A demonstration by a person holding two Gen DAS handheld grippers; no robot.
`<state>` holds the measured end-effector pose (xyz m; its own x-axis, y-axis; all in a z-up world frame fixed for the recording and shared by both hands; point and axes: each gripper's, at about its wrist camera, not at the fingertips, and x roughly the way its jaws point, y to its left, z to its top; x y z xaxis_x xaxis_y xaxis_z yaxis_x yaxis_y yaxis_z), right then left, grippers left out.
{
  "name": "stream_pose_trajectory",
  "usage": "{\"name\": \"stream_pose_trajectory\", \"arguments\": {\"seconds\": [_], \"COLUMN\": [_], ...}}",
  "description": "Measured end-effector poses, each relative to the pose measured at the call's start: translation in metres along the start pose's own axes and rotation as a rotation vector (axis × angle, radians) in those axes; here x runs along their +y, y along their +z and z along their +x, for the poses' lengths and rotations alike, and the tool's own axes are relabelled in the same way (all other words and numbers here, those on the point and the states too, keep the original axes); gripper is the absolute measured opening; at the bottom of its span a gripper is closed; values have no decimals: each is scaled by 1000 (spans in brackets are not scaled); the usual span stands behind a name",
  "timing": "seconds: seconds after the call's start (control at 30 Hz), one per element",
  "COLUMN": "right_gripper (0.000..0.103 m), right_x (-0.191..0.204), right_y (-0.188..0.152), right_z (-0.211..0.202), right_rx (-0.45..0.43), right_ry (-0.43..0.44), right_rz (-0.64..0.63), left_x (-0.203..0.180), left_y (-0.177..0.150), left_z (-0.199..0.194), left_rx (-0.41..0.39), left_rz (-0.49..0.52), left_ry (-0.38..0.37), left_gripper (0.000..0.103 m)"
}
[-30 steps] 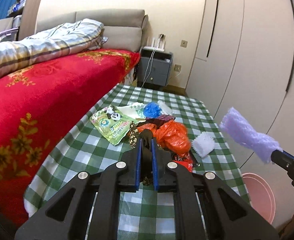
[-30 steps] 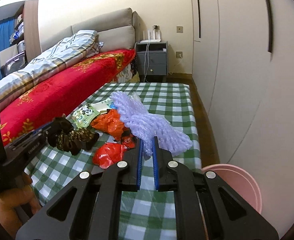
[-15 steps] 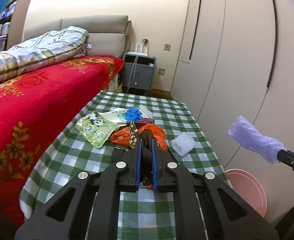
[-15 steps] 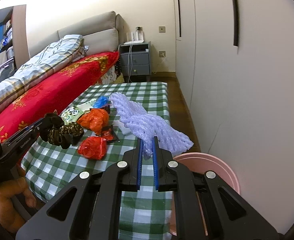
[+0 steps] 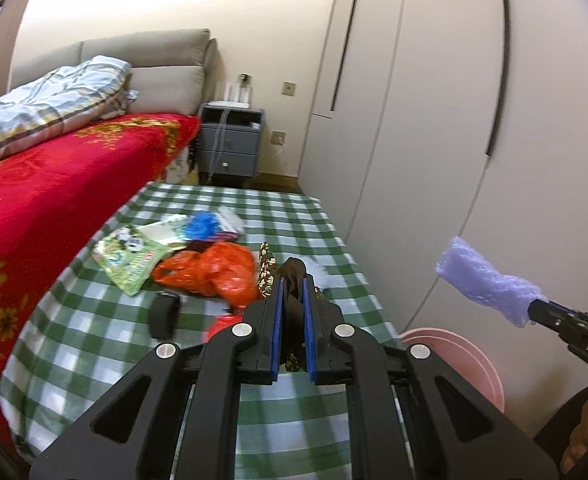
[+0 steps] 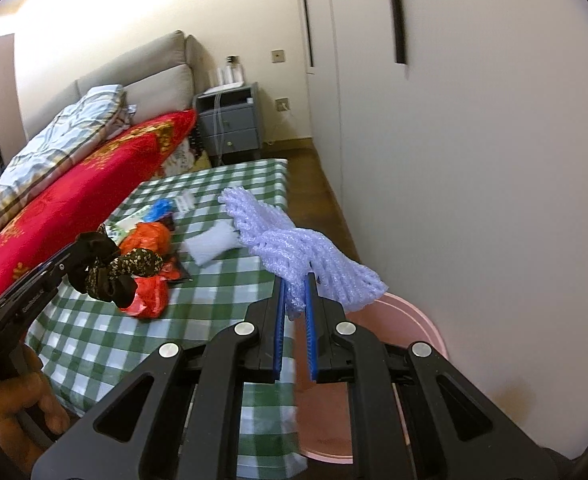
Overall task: Collect trash
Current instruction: 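Carry the lavender foam mesh to the pink bin and open the right tool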
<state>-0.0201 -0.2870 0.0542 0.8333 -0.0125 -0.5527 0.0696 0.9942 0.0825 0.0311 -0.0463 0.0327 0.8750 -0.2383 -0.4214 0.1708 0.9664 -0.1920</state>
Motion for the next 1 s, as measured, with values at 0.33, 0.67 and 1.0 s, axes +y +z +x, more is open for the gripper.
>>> {"name": "stream_pose_trajectory", "arguments": {"seconds": [0.33, 0.67, 1.0], "right_gripper": [10, 10, 10], "right_x": [-29, -49, -55], "right_y": [-3, -4, -5], "right_z": [3, 12, 18], "right_rx": [-1, 9, 26], "right_ry": [-38, -64, -82], "right_rz": [80, 167, 191], "left_x": [-59, -105, -126], "left_y": [-10, -25, -37], "left_z": [21, 46, 74], "left_rx": [25, 84, 161], "left_rz": [50, 79, 75], "left_ry": [-125, -225, -264], "left_gripper": [9, 9, 9]}}
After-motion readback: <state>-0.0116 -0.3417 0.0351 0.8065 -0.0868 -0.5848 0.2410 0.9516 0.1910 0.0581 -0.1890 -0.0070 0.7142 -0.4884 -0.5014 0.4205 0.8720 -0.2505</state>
